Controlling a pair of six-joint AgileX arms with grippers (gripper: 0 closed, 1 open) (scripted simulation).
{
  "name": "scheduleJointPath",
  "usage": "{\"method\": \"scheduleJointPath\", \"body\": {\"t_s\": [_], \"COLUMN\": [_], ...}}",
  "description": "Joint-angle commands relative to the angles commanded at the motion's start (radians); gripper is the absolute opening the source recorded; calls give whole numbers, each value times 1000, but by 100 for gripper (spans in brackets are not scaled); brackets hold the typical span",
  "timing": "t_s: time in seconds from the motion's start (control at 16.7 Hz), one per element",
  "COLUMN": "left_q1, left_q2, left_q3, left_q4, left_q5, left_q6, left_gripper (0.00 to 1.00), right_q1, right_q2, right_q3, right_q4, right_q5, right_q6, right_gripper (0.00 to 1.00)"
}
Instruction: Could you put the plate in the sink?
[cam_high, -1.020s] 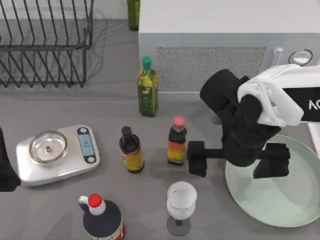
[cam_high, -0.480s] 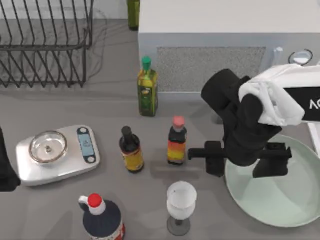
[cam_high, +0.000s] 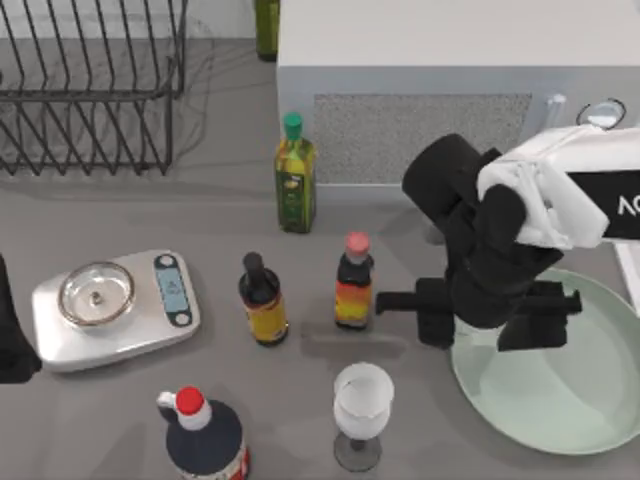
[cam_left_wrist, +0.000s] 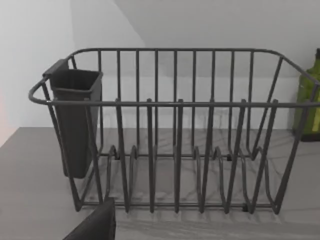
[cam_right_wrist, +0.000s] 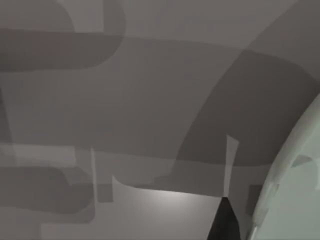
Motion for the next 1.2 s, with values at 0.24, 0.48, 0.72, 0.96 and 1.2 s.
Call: {"method": "scheduleJointPath", "body": {"t_s": [0.24,0.48,0.72,0.96,1.2], "left_q1": [0,0,0,0,0], "left_q2": [0,0,0,0,0], "left_q3": [0,0,0,0,0], "left_q4": [0,0,0,0,0], "left_q5": [0,0,0,0,0], "left_q6": [0,0,0,0,0], "left_gripper": [100,100,100,100,100], "right_q1": [-17,-34,-75,-106,-96], "right_q2": [-104,-106,-115,-140,-137], "right_q3": [0,22,134,367,652], "right_q4": [-10,-75,-296,-581,-844], "right_q5": [22,20,16,12,12], "right_q6": [-9,-11,-13,-14,-12], "right_gripper": [0,0,0,0,0]}}
